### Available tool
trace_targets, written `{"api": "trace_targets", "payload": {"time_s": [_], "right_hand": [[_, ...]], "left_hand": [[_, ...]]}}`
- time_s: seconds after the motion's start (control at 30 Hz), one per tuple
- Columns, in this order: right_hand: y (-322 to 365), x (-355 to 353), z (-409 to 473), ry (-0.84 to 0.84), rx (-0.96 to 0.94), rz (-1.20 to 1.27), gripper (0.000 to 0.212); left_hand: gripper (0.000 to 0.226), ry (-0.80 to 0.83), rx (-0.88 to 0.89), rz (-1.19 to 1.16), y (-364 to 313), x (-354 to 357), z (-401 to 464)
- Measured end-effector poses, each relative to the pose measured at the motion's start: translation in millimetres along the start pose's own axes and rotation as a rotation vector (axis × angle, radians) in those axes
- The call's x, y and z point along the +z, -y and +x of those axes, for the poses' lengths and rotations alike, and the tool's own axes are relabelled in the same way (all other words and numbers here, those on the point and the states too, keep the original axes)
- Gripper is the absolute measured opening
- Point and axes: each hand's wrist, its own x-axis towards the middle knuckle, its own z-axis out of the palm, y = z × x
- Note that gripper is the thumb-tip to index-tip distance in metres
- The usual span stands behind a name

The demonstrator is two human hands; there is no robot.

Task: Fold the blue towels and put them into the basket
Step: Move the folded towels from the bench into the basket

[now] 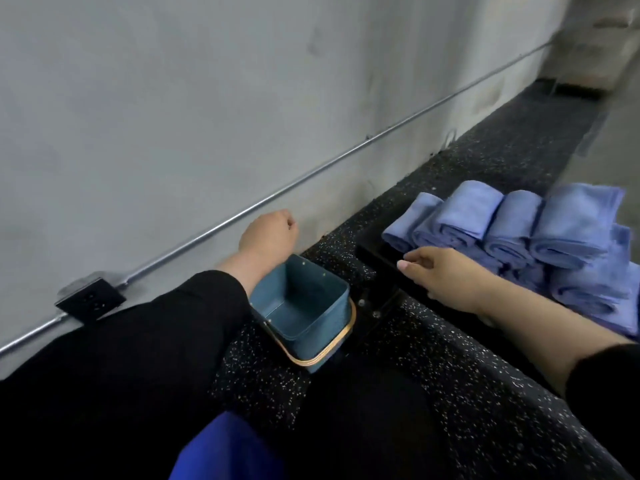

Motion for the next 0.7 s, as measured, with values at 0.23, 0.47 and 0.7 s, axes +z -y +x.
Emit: {"api": "trace_targets", "payload": {"time_s": [0.23, 0.47, 0.7], "right_hand": [[7, 104, 114, 0.198, 0.291, 0.324, 0.056], [-14, 195, 169, 0.357, 0.586, 0.555, 0.034], [-32, 262, 187, 0.299, 0.742, 0.783, 0.029]], "left_hand": [[0.029, 0.108, -0.161, 0.063, 122, 52, 41], [0.042, 0.239, -0.21, 0.091, 199, 124, 69], [0.059, 0.402, -0.239, 0.148, 242, 191, 89]]}}
